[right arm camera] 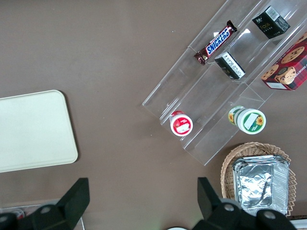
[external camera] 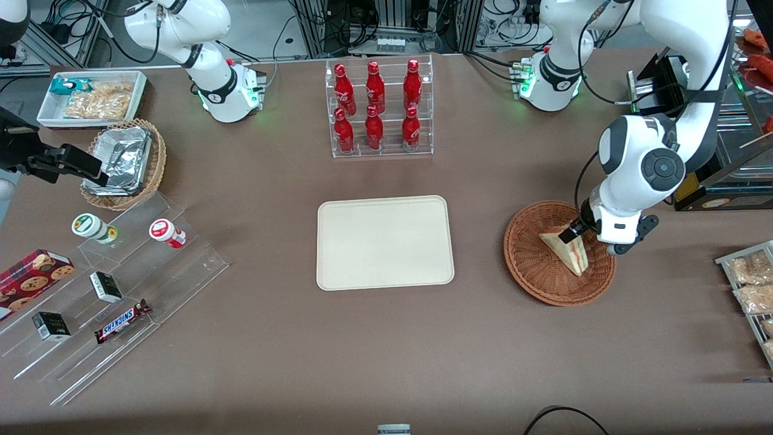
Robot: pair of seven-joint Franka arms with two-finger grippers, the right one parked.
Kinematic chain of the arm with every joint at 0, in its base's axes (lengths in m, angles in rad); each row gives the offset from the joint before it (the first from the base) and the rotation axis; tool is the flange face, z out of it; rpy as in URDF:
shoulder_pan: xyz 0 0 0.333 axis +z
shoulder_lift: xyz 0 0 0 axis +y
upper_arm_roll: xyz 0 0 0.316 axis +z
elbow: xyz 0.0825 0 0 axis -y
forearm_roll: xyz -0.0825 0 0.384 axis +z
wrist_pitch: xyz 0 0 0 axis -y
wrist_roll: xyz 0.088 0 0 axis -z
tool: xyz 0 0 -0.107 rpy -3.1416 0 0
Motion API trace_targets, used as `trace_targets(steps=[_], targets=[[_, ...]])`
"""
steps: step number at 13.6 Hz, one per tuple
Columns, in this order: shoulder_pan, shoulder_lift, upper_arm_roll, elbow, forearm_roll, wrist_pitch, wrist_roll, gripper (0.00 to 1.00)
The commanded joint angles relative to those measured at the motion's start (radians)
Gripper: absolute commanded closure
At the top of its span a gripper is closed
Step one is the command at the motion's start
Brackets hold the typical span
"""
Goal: Place sandwich from basket to tray
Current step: 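Close the left gripper on the sandwich's wrapped edge and lift it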
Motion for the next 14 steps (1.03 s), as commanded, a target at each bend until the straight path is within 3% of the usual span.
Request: trace_targets(steps=[1, 5, 6, 9, 11, 14], targets=[[-0.003, 0.057, 0.001, 0.009, -0.007, 0.059, -0.028, 0.0], [-0.003, 0.1, 0.0, 0.009, -0.007, 0.095, -0.028, 0.0], [-0.003, 0.101, 0.0, 0.009, -0.007, 0.095, -0.028, 0.05], [-0.003, 0.095, 0.0, 0.01, -0.007, 0.08, -0.06, 0.79], [-0.005, 0.086, -0.002, 0.02, -0.007, 0.075, -0.063, 0.91], [-0.009, 0.08, -0.004, 0.107, -0.007, -0.075, -0.061, 0.91]])
